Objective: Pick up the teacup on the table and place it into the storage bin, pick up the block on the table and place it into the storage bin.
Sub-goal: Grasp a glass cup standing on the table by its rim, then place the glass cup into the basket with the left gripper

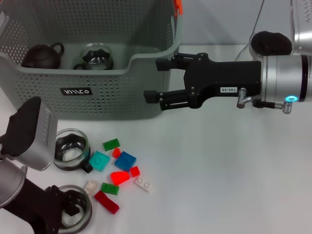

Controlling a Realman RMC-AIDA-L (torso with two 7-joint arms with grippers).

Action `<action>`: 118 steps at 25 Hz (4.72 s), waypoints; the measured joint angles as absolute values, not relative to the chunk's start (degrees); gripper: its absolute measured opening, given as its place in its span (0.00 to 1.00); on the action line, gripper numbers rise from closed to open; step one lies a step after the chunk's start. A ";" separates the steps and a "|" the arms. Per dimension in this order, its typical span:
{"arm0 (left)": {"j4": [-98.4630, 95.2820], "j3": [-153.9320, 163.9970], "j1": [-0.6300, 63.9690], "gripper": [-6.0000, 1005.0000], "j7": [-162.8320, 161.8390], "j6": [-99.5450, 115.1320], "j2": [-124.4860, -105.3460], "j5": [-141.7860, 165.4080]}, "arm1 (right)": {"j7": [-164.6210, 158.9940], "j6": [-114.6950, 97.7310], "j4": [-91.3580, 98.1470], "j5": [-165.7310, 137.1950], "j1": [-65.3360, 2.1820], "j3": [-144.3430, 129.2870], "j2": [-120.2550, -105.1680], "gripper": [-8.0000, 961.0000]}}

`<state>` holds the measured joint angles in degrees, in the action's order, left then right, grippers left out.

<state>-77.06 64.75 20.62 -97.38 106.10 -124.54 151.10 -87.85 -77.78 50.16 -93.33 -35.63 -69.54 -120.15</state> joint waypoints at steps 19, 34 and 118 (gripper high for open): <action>-74.58 64.59 21.43 0.77 -100.81 105.96 -124.25 150.99 | -87.80 -77.79 49.92 -93.33 -35.76 -68.34 -120.15 0.96; -74.35 64.92 21.54 0.26 -100.45 104.71 -124.28 151.37 | -87.80 -77.79 49.92 -93.34 -35.86 -68.11 -120.15 0.96; -47.62 46.67 49.83 0.07 -110.73 66.47 -110.41 130.34 | -90.02 -84.83 48.25 -95.29 -32.08 -51.33 -117.11 0.95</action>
<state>-47.63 46.67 49.83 -110.73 66.48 -110.41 130.34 -90.02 -84.83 48.25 -95.29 -32.08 -51.33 -117.11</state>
